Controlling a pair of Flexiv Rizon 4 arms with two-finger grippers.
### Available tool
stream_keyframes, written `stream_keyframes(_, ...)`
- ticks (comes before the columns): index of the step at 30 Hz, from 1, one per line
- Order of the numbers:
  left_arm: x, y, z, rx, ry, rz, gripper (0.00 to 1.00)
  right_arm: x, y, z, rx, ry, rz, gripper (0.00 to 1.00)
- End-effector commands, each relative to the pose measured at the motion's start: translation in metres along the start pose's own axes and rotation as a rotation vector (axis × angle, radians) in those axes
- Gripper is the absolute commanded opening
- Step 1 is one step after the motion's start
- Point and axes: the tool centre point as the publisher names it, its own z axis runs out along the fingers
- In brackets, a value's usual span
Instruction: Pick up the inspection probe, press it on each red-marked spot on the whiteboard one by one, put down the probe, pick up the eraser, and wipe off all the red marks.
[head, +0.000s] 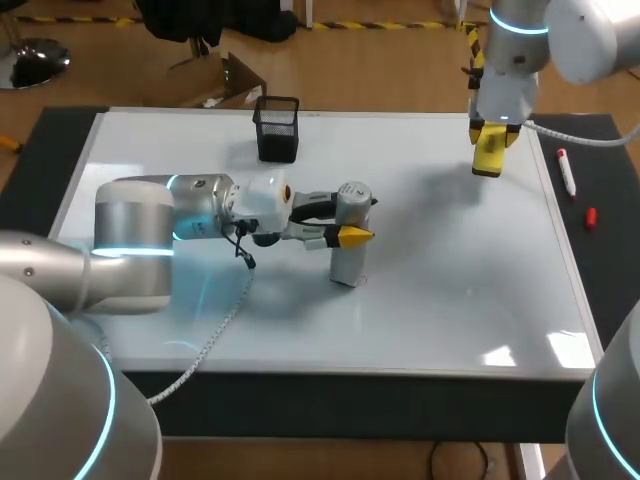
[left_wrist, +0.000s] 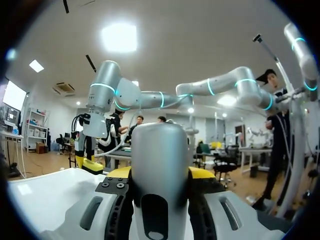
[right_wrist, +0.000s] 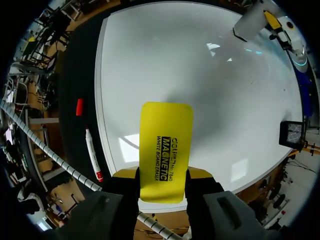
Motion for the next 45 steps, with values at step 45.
stream_keyframes(45, -0.010, -0.050, -0.036, -0.011, -0.089, 0.067, 0.00, 0.001, -0.001, -0.001, 0.000, 0.003, -0.002, 0.00)
